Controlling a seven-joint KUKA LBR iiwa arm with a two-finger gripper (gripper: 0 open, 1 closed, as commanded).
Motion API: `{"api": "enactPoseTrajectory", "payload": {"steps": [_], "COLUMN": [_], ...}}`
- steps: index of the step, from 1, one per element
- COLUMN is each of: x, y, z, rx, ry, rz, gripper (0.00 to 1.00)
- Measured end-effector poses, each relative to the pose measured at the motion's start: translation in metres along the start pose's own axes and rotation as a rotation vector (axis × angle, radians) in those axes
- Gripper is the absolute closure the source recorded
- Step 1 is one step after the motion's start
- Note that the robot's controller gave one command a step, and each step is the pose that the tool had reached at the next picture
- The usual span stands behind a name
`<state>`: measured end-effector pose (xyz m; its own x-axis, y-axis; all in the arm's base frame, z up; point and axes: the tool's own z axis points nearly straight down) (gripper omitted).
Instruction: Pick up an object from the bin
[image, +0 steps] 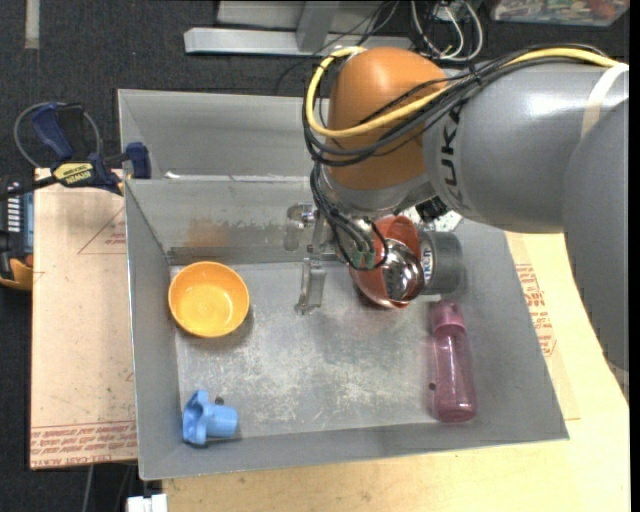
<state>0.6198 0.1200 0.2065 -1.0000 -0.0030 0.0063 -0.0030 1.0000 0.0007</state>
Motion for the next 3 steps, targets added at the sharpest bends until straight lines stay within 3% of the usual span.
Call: {"api": "enactPoseTrajectory", "payload": {"steps": [1,2,3], "x": [-0.002,0.0,0.024], "y": [-0.001,0.071,0.073], "z": [-0.005,0.1,0.046], "rx": [-0.001,-0.001,-0.002], "ry": [-0.008,-0.01,-0.019], "rz": [0.003,-0.22,-0.186], "gripper": [0.0,0.0,0.0]}}
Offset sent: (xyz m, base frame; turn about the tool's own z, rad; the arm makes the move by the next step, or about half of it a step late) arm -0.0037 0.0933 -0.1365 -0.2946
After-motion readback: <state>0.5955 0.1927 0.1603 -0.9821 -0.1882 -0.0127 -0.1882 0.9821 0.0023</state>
